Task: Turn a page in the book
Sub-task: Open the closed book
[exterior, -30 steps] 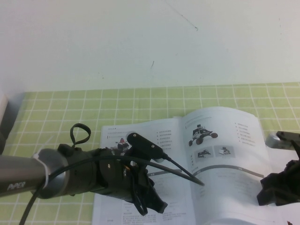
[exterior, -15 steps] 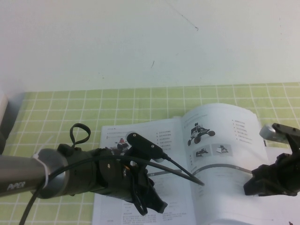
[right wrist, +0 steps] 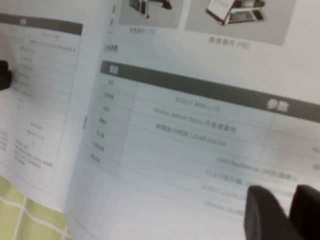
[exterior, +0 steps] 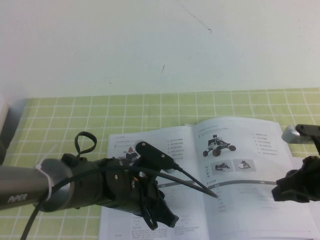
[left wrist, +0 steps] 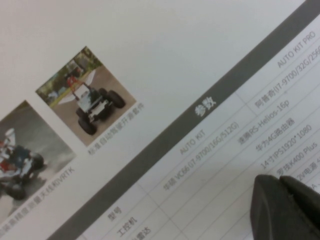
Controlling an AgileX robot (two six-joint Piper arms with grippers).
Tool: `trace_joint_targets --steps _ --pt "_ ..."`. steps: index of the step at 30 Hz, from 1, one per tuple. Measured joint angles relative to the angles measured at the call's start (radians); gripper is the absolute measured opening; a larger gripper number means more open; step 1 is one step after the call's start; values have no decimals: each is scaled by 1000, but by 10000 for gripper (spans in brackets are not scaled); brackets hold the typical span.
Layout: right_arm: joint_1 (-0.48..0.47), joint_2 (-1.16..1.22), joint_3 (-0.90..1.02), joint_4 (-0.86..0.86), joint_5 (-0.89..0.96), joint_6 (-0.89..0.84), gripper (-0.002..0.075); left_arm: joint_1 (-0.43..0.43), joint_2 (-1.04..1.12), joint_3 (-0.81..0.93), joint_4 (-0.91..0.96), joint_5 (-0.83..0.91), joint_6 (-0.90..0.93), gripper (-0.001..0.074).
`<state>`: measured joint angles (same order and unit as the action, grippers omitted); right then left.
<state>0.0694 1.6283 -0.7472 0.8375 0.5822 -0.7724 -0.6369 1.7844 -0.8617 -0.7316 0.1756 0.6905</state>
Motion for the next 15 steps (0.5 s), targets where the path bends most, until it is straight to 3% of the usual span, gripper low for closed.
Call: trace_joint_targets --steps 3,9,15 --pt "0 -90 0 -187 4 128 48 0 0 0 0 0 0 -4" --pt "32 -158 28 -623 53 430 3 0 2 0 0 -2 0 -4" --pt "89 -158 31 -721 -34 488 -2 0 2 0 0 -2 0 -4"
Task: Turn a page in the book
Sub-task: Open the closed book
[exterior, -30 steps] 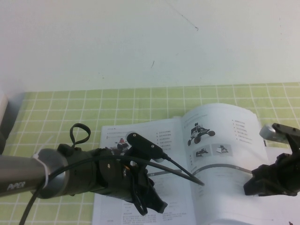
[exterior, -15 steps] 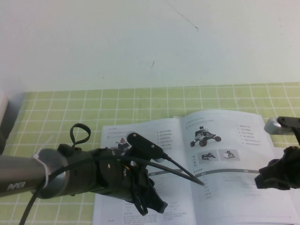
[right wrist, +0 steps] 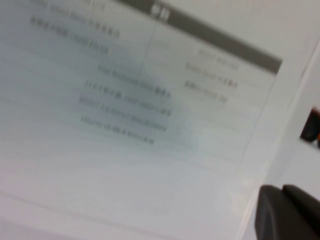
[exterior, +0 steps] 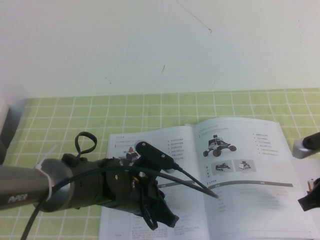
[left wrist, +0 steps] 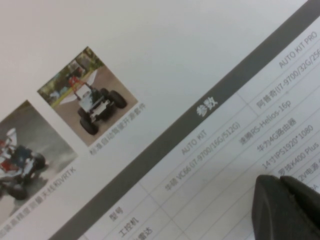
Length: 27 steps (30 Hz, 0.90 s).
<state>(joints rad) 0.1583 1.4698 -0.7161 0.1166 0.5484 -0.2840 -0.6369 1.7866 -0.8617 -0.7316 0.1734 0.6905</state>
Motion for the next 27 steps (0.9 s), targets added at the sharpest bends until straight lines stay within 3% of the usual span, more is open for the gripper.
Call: trace_joint_targets --steps 4,9,13,18,21,27 --pt "0 0 -8 -2 -57 9 -2 0 0 0 0 0 0 -4" --pt "0 39 -63 -2 30 9 8 0 0 0 0 0 0 -4" --pt "0 95 -75 16 38 9 133 0 0 0 0 0 0 -4" --pt "0 165 -78 41 40 72 379 0 0 0 0 0 4 -4" --pt "-2 188 -78 52 36 110 414 0 0 0 0 0 4 -4" --pt "-10 205 -79 79 26 128 405 0 0 0 0 0 4 -4"
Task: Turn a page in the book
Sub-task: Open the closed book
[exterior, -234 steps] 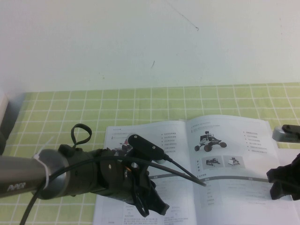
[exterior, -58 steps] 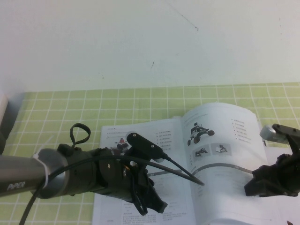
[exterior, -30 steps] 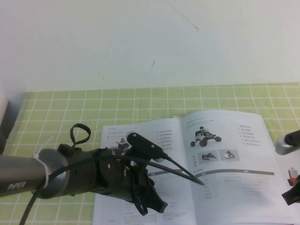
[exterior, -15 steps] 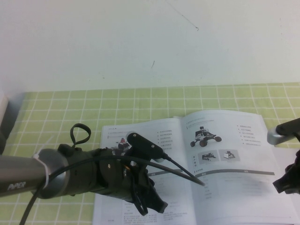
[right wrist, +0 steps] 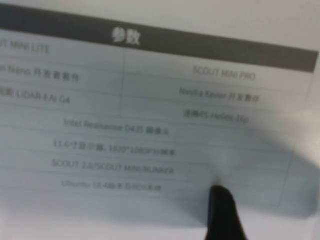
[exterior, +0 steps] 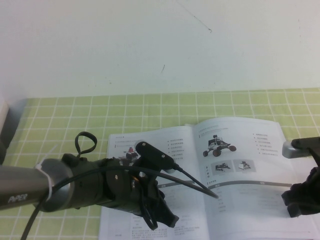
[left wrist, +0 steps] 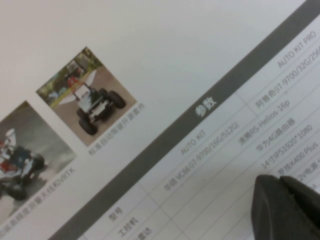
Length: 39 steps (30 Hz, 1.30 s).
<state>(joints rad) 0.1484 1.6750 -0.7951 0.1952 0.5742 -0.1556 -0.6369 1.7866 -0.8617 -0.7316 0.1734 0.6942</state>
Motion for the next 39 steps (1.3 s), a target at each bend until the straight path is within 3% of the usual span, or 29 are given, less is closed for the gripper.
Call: trace_joint_targets --steps 12,31,36,39 --pt "-12 55 -8 209 -12 -204 386 0 0 0 0 0 0 -4" --pt "-10 76 -10 810 -24 -699 325 0 0 0 0 -4 -2 -4" --pt "-13 76 -10 840 -15 -746 305 0 0 0 0 -4 -2 -4" --pt "-33 46 -10 826 -1 -747 246 0 0 0 0 -4 -2 -4"
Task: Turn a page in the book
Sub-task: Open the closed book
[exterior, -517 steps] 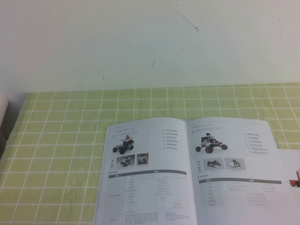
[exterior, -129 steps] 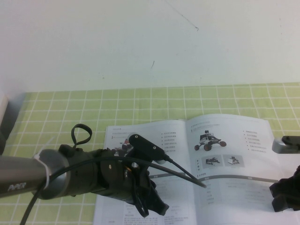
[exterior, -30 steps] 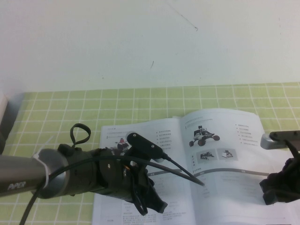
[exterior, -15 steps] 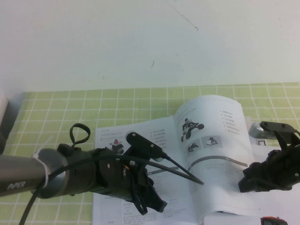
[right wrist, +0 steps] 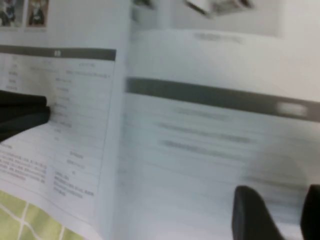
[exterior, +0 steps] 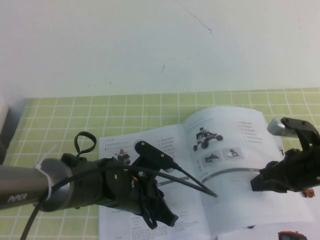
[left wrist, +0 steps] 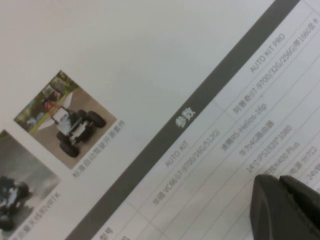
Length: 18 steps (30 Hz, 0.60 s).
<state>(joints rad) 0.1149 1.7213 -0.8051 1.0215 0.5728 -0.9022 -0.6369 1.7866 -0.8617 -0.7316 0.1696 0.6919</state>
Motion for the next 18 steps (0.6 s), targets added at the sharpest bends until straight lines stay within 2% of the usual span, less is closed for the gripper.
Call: trace_joint_targets --steps 6,10,13,15,17,18 --pt "-47 -177 0 -95 31 14 76 0 0 0 0 -2 0 -4" --pt "-48 -254 0 -291 60 129 13 0 0 0 0 -2 0 -4" --pt "-48 -237 6 -429 72 205 7 0 0 0 2 -2 0 -4" --pt "-48 -209 8 -469 74 220 30 0 0 0 2 -2 0 -4" --pt "-48 -173 8 -478 74 220 97 0 0 0 2 -2 0 -4" --pt "-48 -155 8 -478 69 220 155 0 0 0 2 -2 0 -4"
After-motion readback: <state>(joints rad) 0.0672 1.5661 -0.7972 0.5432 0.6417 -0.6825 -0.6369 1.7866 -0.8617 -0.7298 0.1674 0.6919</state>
